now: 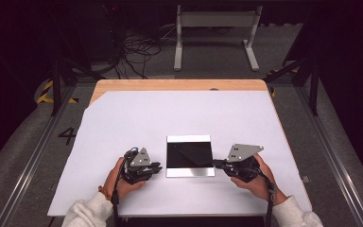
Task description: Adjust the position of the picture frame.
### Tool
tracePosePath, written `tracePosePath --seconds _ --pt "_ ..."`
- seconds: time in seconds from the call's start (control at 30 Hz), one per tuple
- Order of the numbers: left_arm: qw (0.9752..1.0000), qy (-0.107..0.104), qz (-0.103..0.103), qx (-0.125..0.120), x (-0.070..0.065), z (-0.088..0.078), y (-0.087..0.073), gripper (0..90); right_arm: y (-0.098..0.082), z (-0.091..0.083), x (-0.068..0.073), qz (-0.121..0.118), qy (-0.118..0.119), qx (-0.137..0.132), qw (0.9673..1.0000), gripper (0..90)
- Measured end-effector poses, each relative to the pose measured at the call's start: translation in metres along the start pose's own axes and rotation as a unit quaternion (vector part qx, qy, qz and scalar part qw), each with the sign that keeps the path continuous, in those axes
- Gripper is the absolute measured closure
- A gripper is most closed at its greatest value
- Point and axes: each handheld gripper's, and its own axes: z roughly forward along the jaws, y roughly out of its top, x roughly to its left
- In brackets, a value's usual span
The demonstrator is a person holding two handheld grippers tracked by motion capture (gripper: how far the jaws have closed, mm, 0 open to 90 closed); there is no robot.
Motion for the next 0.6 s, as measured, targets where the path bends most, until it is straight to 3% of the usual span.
tracePosePath --seconds 0.6 --pt "1.0000 -0.001 0.001 0.001 -0.0002 0.0000 0.0004 78.9 0.0030 0.0008 0.0009 0.000 -0.001 -0.008 1.0000 90.0"
